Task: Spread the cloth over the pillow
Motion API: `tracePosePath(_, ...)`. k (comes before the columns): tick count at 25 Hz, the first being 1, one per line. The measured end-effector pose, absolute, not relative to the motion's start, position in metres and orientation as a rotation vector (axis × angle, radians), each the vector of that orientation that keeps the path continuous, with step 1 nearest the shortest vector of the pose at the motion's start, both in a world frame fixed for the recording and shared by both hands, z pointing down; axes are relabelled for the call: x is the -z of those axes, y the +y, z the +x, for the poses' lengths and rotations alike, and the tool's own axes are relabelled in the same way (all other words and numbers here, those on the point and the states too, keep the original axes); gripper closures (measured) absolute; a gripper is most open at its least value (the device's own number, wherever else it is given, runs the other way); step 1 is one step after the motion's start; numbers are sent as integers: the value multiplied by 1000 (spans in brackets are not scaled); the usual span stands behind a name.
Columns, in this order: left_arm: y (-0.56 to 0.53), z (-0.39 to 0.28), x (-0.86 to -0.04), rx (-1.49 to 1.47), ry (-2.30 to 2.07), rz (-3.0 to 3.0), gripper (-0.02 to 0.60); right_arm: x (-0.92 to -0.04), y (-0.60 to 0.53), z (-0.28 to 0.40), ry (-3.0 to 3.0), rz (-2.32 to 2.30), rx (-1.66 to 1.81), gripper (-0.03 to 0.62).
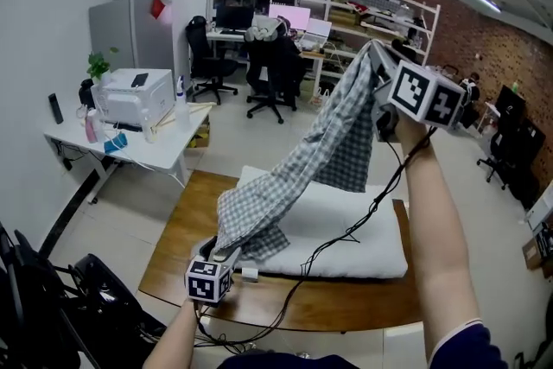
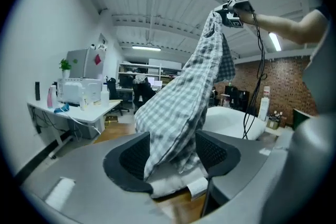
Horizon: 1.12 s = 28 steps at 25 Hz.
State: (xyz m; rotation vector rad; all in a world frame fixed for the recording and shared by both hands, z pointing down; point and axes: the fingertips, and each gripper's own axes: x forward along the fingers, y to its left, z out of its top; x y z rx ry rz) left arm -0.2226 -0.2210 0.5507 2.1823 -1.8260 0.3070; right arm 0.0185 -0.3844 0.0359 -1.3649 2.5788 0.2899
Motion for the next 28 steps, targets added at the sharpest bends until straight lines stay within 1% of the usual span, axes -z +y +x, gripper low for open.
tracePosePath(1, -223, -220, -557, -356, -1841, 2182, 287, -40, -386, 29, 2572, -1390, -283, 571)
tracePosePath(4, -230, -210, -580, -458, -1836, 2183, 265, -54, -389, 53, 2554, -1446, -252, 571)
tracePosePath(7, -243, -208, -599, -524, -1860, 2166, 265, -65, -392, 71, 2539, -1495, -231, 571)
tracePosePath(10, -248, -217, -606, -474, -1922, 2097, 270, -73, -391, 91, 2528, -1547, -224, 571)
tracePosePath(13, -250, -220, -607, -452, -1917, 2085, 309, -77, -390, 108, 2519, -1589, -223, 571)
tracePosePath(15, -254, -218, -602, -454, -1911, 2107, 389, -80, -390, 116, 2515, -1608, -220, 571)
tracePosePath(17, -254, -217, -590, -433, -1922, 2130, 496, -83, -391, 125, 2510, -1631, -220, 571)
tracePosePath(19, -252, -215, -579, -396, -1906, 2166, 537, -87, -391, 135, 2500, -1657, -215, 571)
tracePosePath(22, -250, -210, -561, -304, -1845, 2237, 561, -91, -391, 152, 2475, -1691, -199, 571)
tracePosePath(28, -253, -214, -512, -99, -1706, 2345, 563, -100, -394, 188, 2416, -1763, -178, 571)
